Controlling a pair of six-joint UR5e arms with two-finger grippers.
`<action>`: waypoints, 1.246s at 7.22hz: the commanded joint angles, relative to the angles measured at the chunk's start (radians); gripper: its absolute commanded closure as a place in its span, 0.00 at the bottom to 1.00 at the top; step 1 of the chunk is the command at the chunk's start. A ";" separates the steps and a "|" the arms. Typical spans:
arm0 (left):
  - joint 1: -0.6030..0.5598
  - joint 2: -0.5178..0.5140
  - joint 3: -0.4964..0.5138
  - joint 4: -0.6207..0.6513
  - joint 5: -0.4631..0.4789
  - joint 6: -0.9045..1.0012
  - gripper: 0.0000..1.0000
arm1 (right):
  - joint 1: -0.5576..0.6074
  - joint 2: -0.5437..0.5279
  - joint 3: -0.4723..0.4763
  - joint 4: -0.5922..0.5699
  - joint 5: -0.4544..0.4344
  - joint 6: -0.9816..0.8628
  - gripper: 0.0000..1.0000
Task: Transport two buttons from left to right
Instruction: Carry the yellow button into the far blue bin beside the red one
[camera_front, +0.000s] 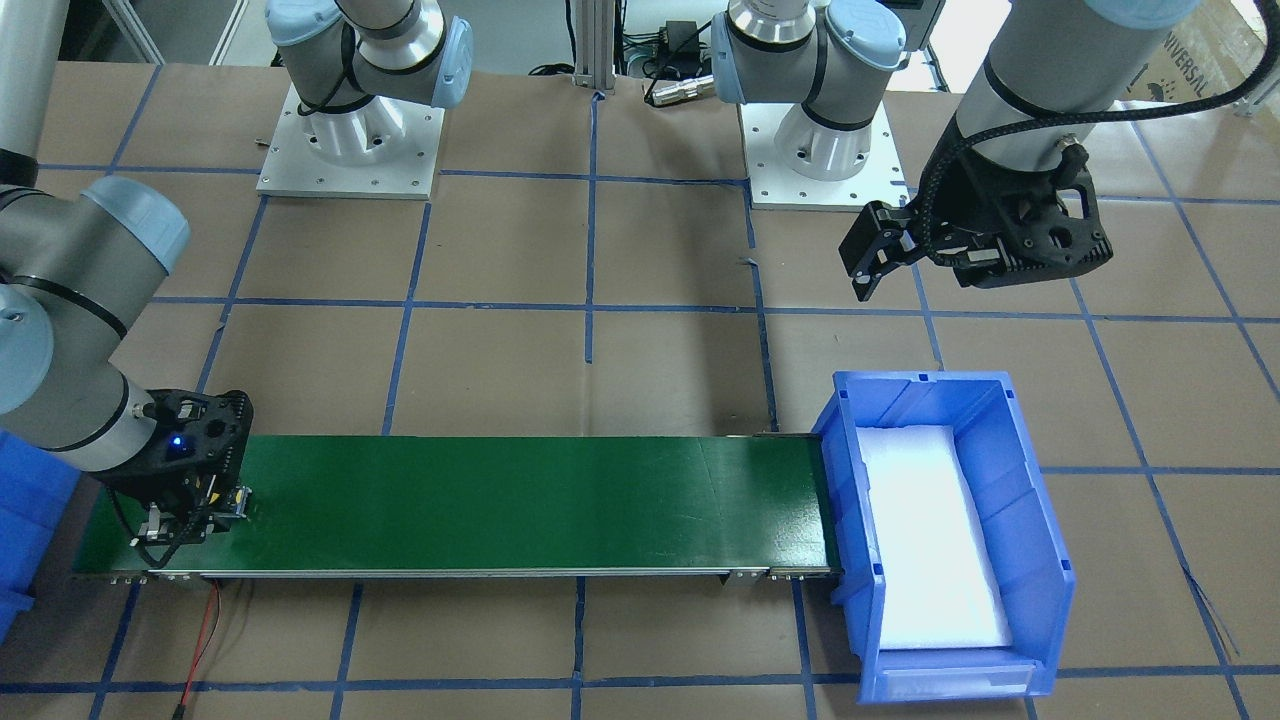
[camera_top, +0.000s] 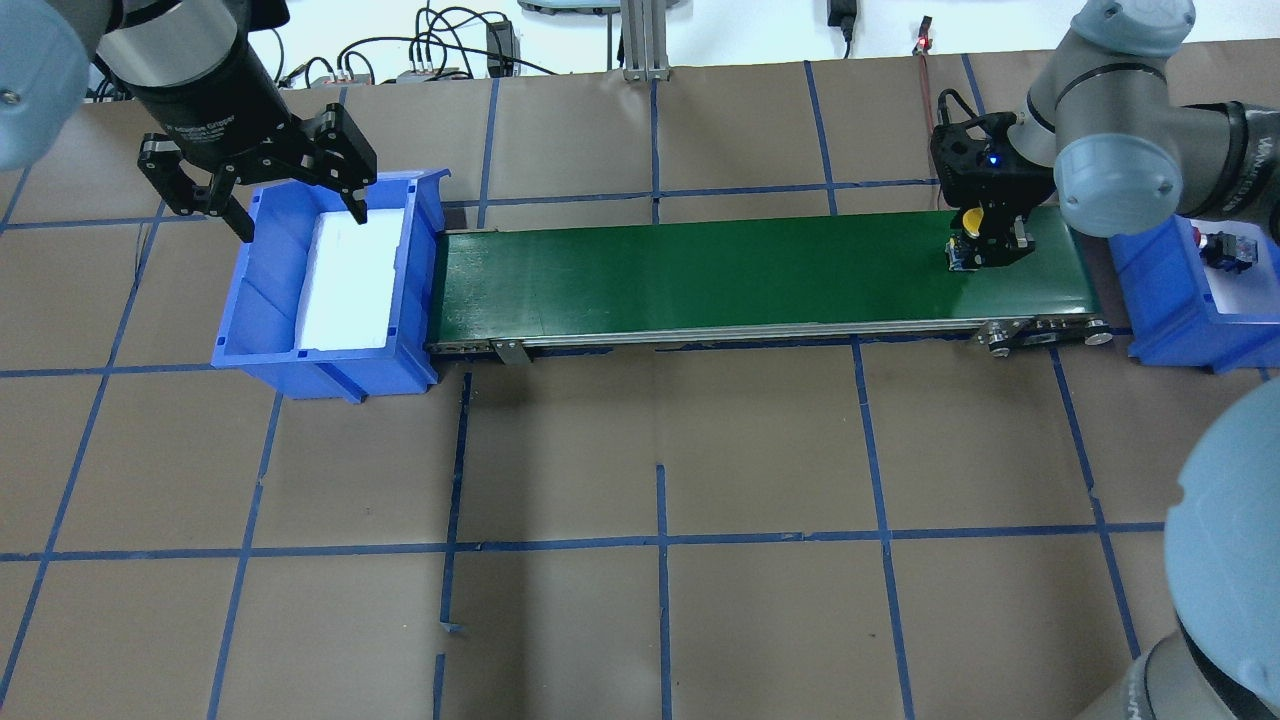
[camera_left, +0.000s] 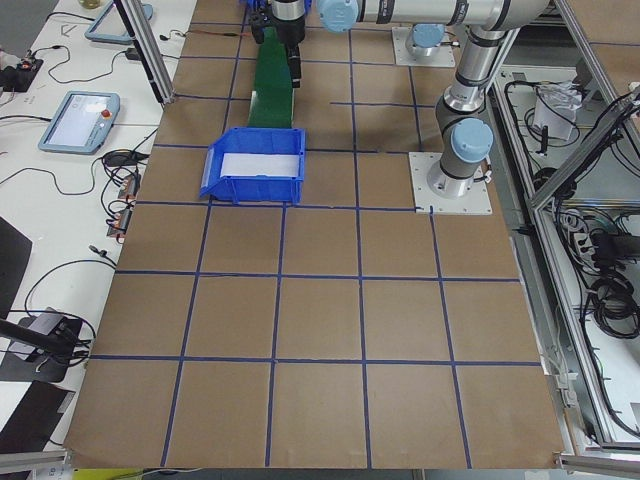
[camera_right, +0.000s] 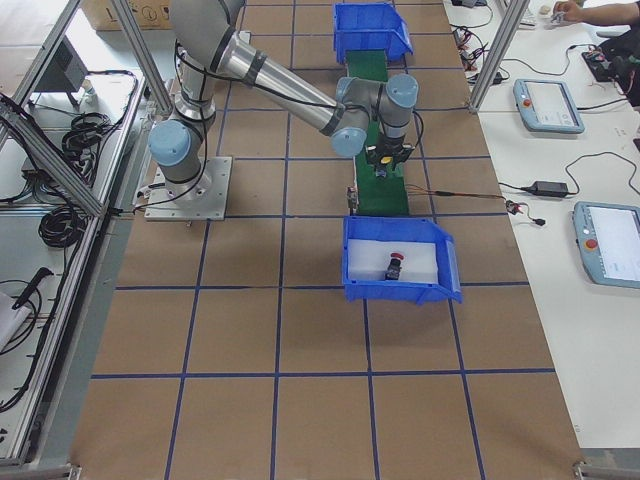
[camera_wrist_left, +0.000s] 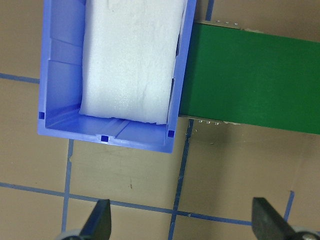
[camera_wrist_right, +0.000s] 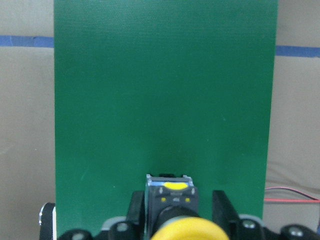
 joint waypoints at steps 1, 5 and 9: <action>0.000 0.001 0.000 0.000 0.000 0.000 0.00 | -0.012 -0.021 -0.021 0.013 -0.009 -0.003 0.93; 0.000 -0.008 0.002 0.003 -0.002 -0.006 0.00 | -0.361 -0.117 -0.140 0.118 0.000 -0.197 0.93; 0.000 -0.007 0.003 0.003 -0.002 -0.001 0.00 | -0.509 0.077 -0.142 0.043 0.000 -0.390 0.91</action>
